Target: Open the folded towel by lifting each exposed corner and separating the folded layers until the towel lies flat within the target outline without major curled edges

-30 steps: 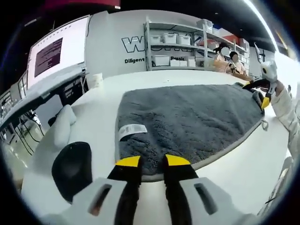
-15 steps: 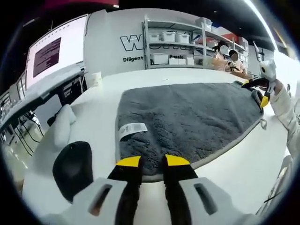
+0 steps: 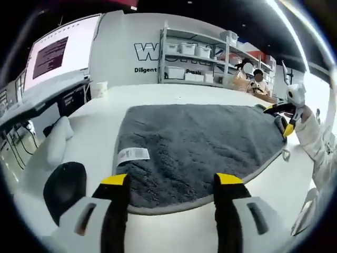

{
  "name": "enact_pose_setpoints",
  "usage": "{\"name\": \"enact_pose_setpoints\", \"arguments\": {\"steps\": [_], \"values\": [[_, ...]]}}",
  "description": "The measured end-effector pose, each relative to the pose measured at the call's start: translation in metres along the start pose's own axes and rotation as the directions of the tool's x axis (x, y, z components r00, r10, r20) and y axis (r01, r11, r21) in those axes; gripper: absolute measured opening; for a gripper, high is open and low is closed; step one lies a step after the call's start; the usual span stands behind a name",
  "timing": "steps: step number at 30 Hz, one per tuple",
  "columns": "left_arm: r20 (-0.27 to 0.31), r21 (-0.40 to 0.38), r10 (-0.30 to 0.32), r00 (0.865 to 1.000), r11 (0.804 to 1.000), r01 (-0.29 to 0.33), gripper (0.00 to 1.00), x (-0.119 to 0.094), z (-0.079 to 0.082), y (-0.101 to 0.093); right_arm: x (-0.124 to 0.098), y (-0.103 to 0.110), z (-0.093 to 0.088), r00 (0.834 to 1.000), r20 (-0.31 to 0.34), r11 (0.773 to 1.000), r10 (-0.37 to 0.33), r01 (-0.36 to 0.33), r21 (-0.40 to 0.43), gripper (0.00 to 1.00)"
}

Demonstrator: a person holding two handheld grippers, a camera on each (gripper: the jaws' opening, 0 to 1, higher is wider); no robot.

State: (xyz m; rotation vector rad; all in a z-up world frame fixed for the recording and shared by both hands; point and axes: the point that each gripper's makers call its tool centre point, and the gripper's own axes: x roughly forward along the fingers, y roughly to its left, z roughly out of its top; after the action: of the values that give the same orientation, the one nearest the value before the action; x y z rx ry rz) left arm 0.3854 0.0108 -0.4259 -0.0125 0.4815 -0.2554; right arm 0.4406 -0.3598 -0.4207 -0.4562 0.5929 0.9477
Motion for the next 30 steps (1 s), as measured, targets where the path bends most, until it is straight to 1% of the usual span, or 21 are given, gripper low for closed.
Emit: {"name": "enact_pose_setpoints", "arguments": {"steps": [3,4,6,9,10,12,15,18,21,23,26,27,29,30], "values": [[-0.007,0.003,-0.008,1.000,1.000,0.008,0.81,0.003,0.000,-0.004,0.000,-0.001,0.000,1.000,-0.002,1.000,0.000,0.000,0.001,0.97],[-0.015,0.010,-0.012,1.000,1.000,0.012,0.85,0.006,0.000,-0.008,0.000,-0.001,0.000,1.000,-0.001,1.000,0.000,0.000,0.001,0.97],[-0.015,0.014,-0.019,1.000,1.000,0.019,0.93,0.006,0.000,-0.011,0.000,0.000,0.000,1.000,0.000,1.000,0.000,0.000,0.000,0.97],[-0.017,0.024,-0.040,0.999,0.999,0.040,0.99,0.006,0.001,-0.019,0.000,0.001,0.001,1.000,0.002,1.000,0.001,-0.001,-0.001,0.97],[-0.013,0.038,-0.043,0.999,0.998,0.043,0.99,0.006,0.002,-0.022,0.000,0.002,0.002,1.000,0.004,1.000,0.004,-0.004,-0.004,0.97],[-0.014,0.040,-0.048,0.999,0.998,0.049,0.99,0.007,0.003,-0.026,0.001,0.007,0.005,1.000,0.012,1.000,0.018,-0.018,-0.016,0.97],[-0.011,0.049,-0.063,0.998,0.997,0.063,0.99,0.008,0.004,-0.033,0.001,0.020,0.016,0.997,0.048,0.998,0.060,-0.059,-0.031,0.97],[-0.019,0.045,-0.077,0.997,0.996,0.077,0.99,0.009,0.002,-0.040,0.001,0.028,0.021,0.995,0.063,0.996,0.079,-0.076,-0.049,0.97],[-0.030,0.040,-0.080,0.996,0.996,0.081,0.99,0.009,0.000,-0.042,0.002,0.036,0.027,0.992,0.080,0.993,0.101,-0.095,-0.066,0.95],[-0.044,0.040,-0.089,0.995,0.995,0.091,0.99,0.007,-0.003,-0.047,0.004,0.048,0.032,0.987,0.089,0.988,0.135,-0.127,-0.092,0.91],[-0.043,0.046,-0.094,0.995,0.994,0.095,0.99,0.004,-0.003,-0.052,0.008,0.057,0.034,0.984,0.088,0.984,0.156,-0.147,-0.100,0.87],[-0.044,0.052,-0.095,0.994,0.994,0.097,0.99,0.001,-0.002,-0.054,0.010,0.065,0.034,0.981,0.083,0.979,0.177,-0.167,-0.113,0.84],[-0.044,0.056,-0.096,0.994,0.994,0.098,0.99,-0.002,-0.001,-0.056,0.013,0.076,0.035,0.974,0.082,0.971,0.213,-0.202,-0.131,0.77],[-0.042,0.056,-0.096,0.995,0.994,0.098,0.99,-0.003,-0.001,-0.057,0.014,0.083,0.036,0.967,0.084,0.964,0.239,-0.226,-0.141,0.73]]}}
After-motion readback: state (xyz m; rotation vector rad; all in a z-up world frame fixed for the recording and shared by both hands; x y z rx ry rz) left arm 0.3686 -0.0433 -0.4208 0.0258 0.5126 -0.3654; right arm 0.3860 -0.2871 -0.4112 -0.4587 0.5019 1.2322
